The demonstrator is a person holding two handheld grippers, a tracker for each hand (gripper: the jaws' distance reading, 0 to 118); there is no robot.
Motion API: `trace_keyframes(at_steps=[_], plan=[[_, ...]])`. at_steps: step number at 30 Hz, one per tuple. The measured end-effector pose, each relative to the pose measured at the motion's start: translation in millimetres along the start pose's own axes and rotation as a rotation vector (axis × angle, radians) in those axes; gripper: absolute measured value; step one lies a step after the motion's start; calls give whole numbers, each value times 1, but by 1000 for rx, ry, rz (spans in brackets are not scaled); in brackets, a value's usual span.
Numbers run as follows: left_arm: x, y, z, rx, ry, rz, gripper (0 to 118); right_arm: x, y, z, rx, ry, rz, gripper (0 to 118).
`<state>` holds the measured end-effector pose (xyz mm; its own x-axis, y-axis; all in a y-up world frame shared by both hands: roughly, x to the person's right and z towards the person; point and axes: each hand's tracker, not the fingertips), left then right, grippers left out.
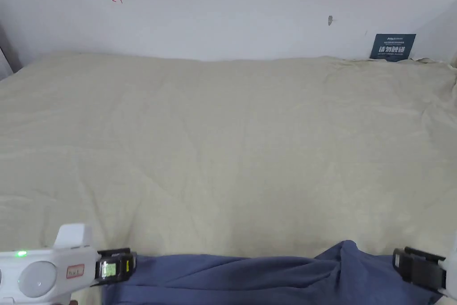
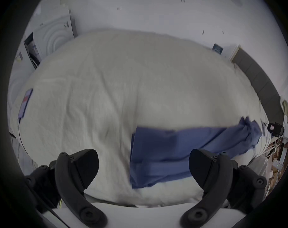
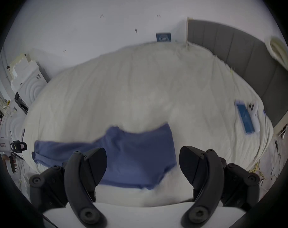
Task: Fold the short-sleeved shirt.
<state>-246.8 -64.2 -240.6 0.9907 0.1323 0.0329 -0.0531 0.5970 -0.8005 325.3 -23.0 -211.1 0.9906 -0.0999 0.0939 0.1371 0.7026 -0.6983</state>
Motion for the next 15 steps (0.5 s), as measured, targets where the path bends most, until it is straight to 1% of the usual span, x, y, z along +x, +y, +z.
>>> trace_keyframes(at_steps=[5, 10, 13, 15], plan=[[16, 34, 25, 154, -3, -17, 114, -20, 29, 18, 167, 5, 24, 93], [37, 57, 46, 360, 24, -26, 114, -45, 45, 33, 328, -44, 92, 94], [48, 63, 49, 444, 36, -68, 113, -57, 47, 39, 400, -77, 125, 93], [56, 63, 49, 504, 37, -94, 111, -65, 46, 42, 445, -96, 133, 93]])
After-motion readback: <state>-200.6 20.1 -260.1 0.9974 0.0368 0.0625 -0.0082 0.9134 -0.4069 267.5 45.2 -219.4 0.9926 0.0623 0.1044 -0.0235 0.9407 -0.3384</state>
